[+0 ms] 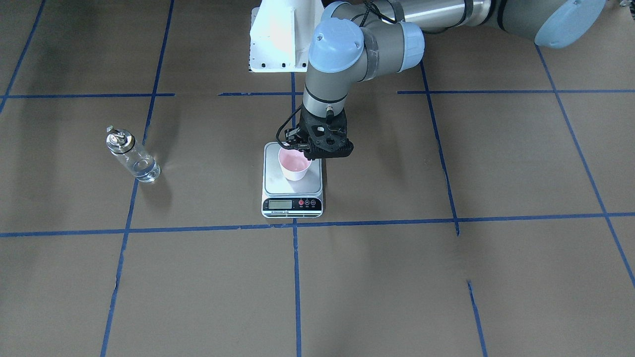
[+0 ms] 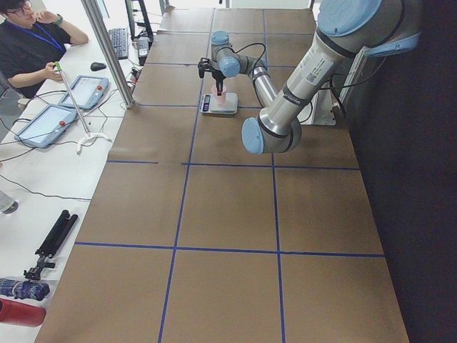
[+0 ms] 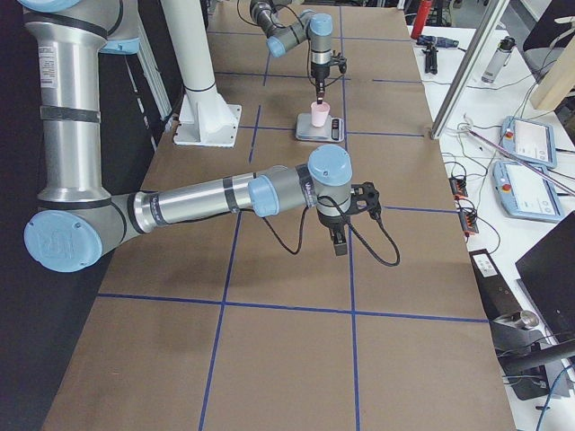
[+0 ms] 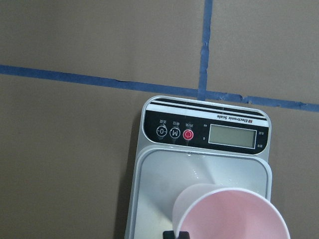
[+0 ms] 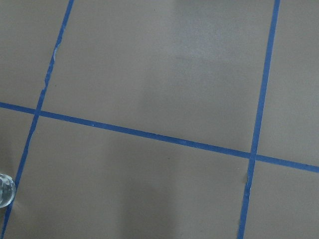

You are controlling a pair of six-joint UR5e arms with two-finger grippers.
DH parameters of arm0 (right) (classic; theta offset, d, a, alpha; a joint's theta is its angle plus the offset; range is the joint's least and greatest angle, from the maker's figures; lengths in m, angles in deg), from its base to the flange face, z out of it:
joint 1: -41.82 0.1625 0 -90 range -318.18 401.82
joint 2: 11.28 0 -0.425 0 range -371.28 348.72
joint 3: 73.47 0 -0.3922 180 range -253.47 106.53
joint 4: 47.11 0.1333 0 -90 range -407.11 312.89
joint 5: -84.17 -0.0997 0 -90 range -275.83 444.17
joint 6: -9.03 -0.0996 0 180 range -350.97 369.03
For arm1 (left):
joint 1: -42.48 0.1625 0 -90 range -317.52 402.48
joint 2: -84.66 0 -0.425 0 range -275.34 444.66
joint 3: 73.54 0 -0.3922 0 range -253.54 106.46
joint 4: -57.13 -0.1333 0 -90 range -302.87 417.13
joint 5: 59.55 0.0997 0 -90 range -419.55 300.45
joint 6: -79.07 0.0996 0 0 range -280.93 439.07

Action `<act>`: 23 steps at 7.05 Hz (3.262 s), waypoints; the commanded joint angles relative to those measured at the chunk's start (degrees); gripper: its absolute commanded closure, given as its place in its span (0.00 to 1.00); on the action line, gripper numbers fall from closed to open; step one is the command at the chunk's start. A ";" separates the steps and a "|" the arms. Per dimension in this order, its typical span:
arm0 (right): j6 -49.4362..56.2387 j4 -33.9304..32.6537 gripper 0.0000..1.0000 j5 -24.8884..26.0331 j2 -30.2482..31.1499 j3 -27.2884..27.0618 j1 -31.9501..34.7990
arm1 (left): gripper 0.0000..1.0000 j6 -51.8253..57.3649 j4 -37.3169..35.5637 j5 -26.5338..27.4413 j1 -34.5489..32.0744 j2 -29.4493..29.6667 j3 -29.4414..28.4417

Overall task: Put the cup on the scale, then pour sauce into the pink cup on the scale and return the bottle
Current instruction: 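Lower the pink cup onto the scale and open the left gripper, then withdraw the left arm while the right arm reaches toward the glass bottle, then bring the open right gripper around the glass sauce bottle and close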

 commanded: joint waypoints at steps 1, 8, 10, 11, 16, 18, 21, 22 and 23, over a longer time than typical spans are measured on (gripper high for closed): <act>0.00 0.00 0.00 0.06 0.00 0.07 0.00 | 0.87 0.00 0.00 0.01 0.39 -0.03 0.01; 0.09 0.18 0.00 0.06 -0.52 -2.73 0.00 | 0.00 14.10 -1.31 -0.25 -3.36 -6.77 10.52; -6.89 0.18 0.00 -0.20 -0.61 -6.41 -1.65 | 0.00 30.50 -11.46 -0.52 -11.78 -12.14 19.66; -15.03 0.35 0.00 0.06 -0.70 -10.70 -5.15 | 0.00 39.20 -12.73 -0.61 -16.78 -15.90 22.31; -62.96 26.28 0.00 26.70 4.89 -23.61 -36.05 | 0.00 86.03 -11.69 -8.42 -49.05 -31.48 13.39; -67.66 26.28 0.00 42.88 13.50 -32.16 -49.16 | 0.00 86.05 -7.05 -8.60 -49.62 -34.83 13.55; -76.86 26.54 0.00 79.13 20.29 -31.93 -73.39 | 0.00 86.13 -6.94 -8.69 -49.62 -35.54 13.46; -79.08 26.54 0.00 86.39 20.83 -30.53 -78.17 | 0.00 84.05 -7.03 -10.43 -49.70 -36.41 13.28; -79.45 26.89 0.00 87.76 20.83 -28.43 -79.09 | 0.00 81.76 -3.73 -14.71 -49.88 -42.86 14.07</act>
